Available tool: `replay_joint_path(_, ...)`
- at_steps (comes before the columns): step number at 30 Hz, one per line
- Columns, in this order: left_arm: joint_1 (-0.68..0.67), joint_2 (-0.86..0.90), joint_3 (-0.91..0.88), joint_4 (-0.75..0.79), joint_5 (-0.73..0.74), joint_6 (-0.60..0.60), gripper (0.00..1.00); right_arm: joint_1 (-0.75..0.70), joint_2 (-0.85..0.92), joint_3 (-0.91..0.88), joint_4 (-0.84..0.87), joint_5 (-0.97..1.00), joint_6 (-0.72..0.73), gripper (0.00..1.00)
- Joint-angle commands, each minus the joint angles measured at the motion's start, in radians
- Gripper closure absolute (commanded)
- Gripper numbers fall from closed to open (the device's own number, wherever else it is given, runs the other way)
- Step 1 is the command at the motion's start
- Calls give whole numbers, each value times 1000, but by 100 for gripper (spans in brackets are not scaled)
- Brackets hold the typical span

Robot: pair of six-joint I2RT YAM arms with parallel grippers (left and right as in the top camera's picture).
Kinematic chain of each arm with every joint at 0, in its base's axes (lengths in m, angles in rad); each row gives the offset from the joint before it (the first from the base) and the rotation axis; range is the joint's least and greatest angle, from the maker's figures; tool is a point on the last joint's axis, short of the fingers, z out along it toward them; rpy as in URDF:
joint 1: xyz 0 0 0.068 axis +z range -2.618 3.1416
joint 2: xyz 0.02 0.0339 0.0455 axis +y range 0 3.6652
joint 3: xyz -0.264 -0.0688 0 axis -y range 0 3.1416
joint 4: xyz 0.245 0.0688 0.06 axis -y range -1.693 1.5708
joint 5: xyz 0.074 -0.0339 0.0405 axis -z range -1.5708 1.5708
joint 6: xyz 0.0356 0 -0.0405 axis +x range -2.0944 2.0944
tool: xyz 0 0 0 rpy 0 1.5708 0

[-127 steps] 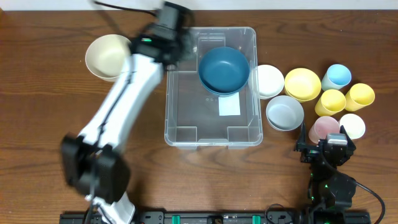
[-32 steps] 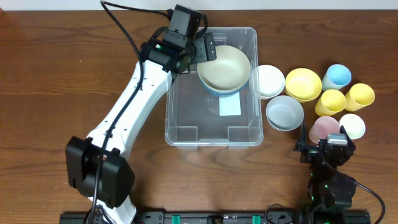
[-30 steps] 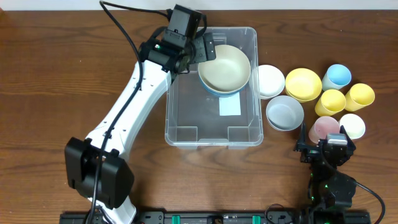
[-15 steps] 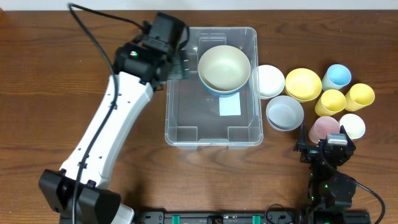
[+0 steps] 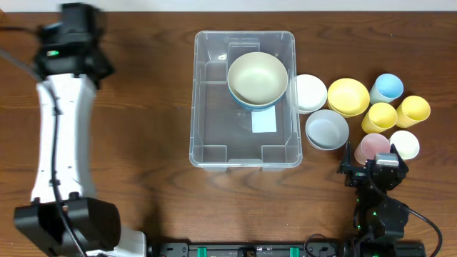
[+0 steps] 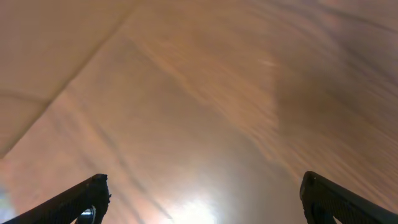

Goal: Pack container
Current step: 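Release the cream bowl and withdraw the left arm to the left, then move the right gripper down over the pink cup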

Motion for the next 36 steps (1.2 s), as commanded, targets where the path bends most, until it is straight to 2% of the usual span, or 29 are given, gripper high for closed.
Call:
replay_joint_path(1, 107, 8, 3, -6, -30, 5, 2, -9, -3, -1, -4, 7, 8, 1)
replay_joint_path(7, 259, 9, 3, -6, -30, 5, 2, -9, -3, -1, -4, 7, 8, 1)
replay_joint_path(12, 326, 9, 3, -6, -30, 5, 2, -9, -3, -1, -4, 7, 8, 1)
replay_joint_path(27, 346, 9, 3, -6, -30, 5, 2, -8, -3, -1, -3, 5, 13, 1)
replay_joint_path(29, 346, 9, 3, -6, -30, 5, 2, -8, -3, -1, 4, -44, 74, 1)
replay_joint_path(34, 346, 9, 3, -6, -30, 5, 2, -8, -3, -1, 186, -453, 409, 1)
replay_joint_path(36, 346, 9, 3, -6, -30, 5, 2, -8, -3, -1, 230, -561, 458, 1)
